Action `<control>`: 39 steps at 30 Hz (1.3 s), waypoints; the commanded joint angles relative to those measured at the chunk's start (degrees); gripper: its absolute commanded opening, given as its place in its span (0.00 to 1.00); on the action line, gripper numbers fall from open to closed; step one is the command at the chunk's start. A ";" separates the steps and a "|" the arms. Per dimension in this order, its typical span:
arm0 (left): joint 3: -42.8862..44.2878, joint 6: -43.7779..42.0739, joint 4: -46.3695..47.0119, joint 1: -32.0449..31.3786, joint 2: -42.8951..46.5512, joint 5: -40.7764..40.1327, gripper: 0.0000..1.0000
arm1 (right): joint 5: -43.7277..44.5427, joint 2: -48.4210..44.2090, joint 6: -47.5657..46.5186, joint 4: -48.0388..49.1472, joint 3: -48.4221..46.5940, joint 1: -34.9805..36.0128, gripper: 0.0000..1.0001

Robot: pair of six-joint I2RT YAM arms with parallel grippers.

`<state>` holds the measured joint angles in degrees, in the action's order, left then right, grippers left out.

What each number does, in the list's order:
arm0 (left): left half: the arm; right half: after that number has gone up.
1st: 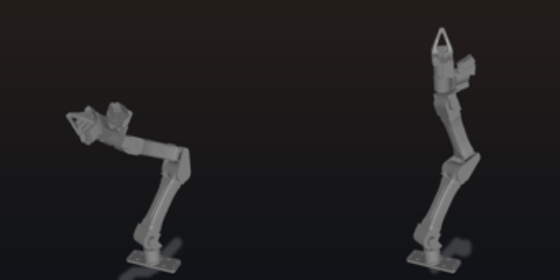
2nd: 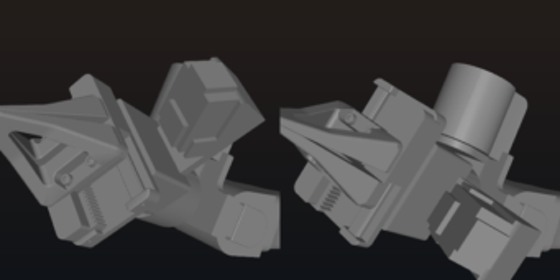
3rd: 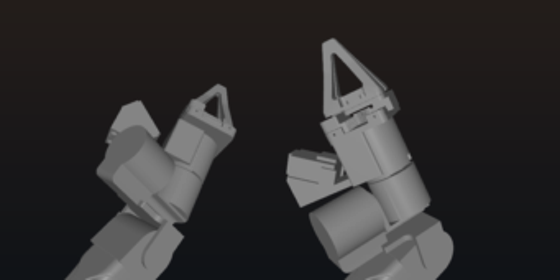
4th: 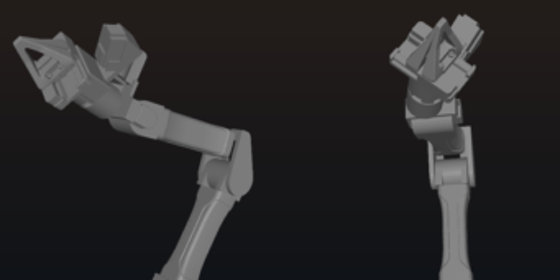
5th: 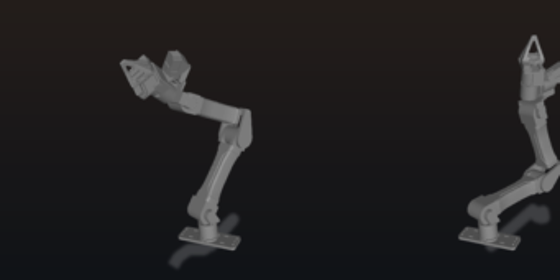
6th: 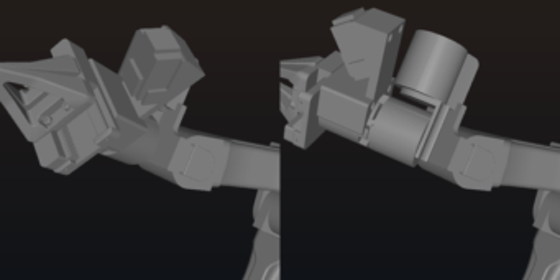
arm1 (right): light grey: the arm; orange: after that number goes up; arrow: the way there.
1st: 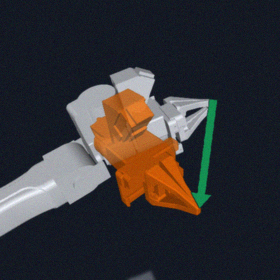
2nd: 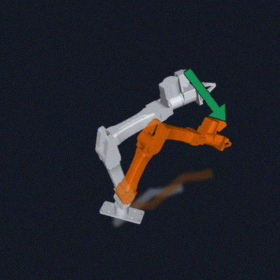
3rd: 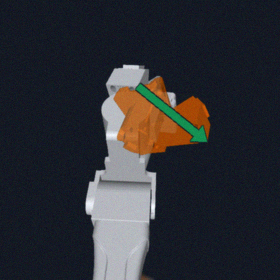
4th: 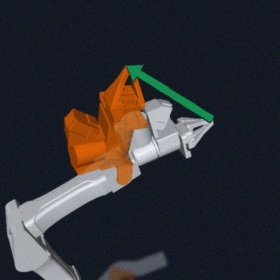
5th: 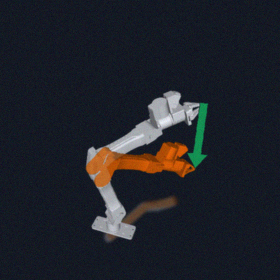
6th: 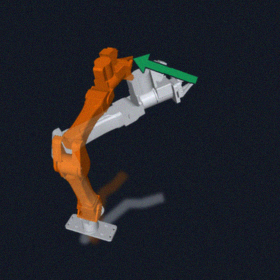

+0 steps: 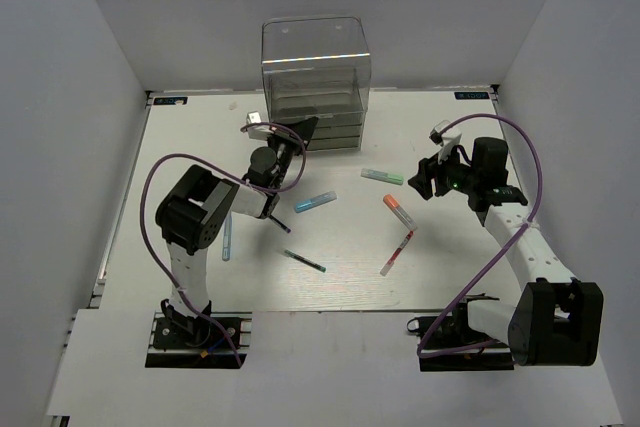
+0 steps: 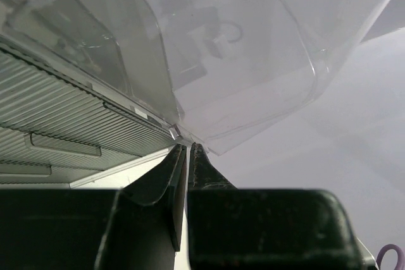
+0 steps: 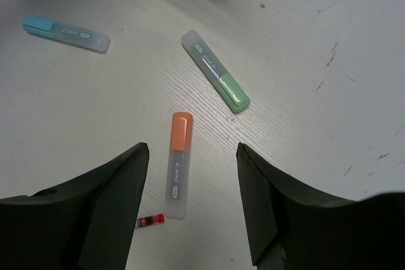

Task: Sort the stationery into containers
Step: Open the storage box at the center of the board.

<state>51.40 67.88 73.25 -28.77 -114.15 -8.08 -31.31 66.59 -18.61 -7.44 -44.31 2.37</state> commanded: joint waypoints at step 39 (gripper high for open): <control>1.60 -1.34 18.95 -0.05 9.21 -0.10 0.00 | -1.56 7.06 -19.96 1.55 0.46 0.97 0.71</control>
<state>51.40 67.00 73.47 -28.91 -110.56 -7.46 -31.92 72.62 -34.30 -7.07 -43.59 2.98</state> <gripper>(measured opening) 0.156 0.711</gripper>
